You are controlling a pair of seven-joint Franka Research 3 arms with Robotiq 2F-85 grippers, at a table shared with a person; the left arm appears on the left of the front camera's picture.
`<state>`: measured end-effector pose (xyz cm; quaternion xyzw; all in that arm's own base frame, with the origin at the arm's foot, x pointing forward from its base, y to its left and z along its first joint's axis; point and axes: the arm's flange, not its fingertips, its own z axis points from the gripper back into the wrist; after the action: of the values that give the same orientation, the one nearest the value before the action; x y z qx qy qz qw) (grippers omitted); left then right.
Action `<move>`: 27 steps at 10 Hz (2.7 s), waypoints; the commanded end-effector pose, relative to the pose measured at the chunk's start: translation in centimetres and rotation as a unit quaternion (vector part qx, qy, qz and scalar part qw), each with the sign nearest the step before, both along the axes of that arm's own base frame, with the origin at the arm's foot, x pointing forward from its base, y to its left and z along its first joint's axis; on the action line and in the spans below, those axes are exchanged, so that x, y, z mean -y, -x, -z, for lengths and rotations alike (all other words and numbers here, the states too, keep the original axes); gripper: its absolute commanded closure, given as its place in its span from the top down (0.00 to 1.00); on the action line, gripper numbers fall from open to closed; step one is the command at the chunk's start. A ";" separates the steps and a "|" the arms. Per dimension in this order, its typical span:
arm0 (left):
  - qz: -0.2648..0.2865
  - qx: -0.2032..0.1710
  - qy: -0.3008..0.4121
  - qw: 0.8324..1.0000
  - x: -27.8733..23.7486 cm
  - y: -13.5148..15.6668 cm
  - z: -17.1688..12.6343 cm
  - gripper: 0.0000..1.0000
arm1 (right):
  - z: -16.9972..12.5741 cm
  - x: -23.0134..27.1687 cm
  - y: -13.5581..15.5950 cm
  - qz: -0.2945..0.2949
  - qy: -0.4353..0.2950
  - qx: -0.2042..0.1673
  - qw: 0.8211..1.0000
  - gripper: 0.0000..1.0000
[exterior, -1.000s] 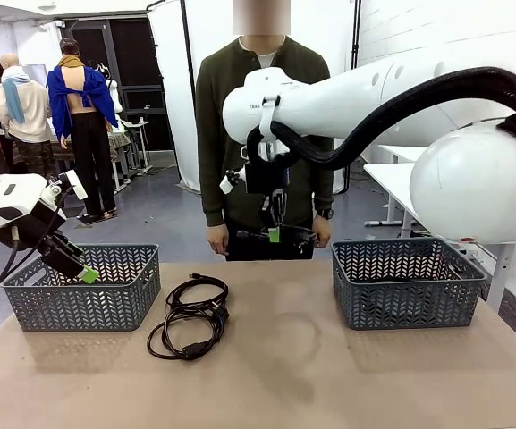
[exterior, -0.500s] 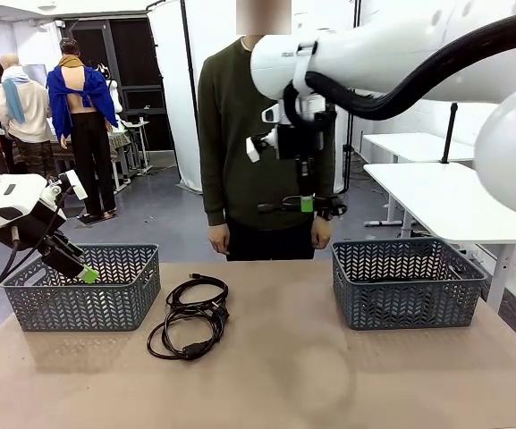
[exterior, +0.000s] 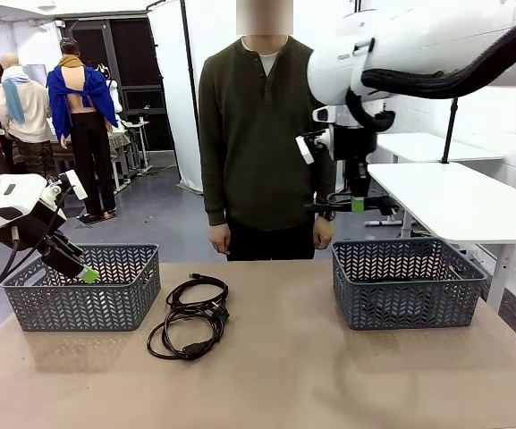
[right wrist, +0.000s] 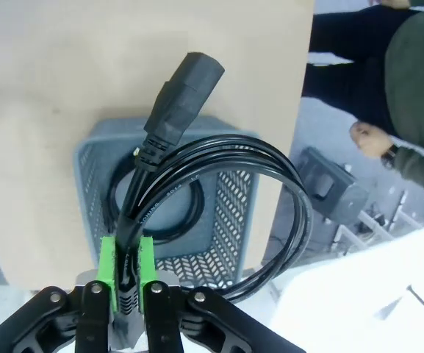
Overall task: Organize the cables according to human instructions.
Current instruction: Pick up a bundle of cables and place it in the basket indicated by the human.
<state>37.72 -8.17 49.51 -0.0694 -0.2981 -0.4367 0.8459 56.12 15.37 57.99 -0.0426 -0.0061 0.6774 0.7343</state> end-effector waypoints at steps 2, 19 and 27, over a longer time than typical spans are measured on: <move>0.003 -0.002 0.001 1.000 -0.2 -0.1 0.1 1.00 | 2.2 4.0 1.0 -0.008 -0.011 0.008 1.000 0.00; 0.003 -0.002 0.001 1.000 -0.2 -0.1 0.1 1.00 | 10.7 10.4 -1.2 -0.057 0.008 0.038 0.998 0.00; 0.003 -0.002 0.001 1.000 -0.2 -0.1 0.1 1.00 | 10.8 10.1 -2.0 -0.036 0.011 0.035 0.999 1.00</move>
<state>37.72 -8.17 49.51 -0.0694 -0.2981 -0.4367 0.8459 57.71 5.26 46.93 -0.0636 -0.0243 0.7075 0.7034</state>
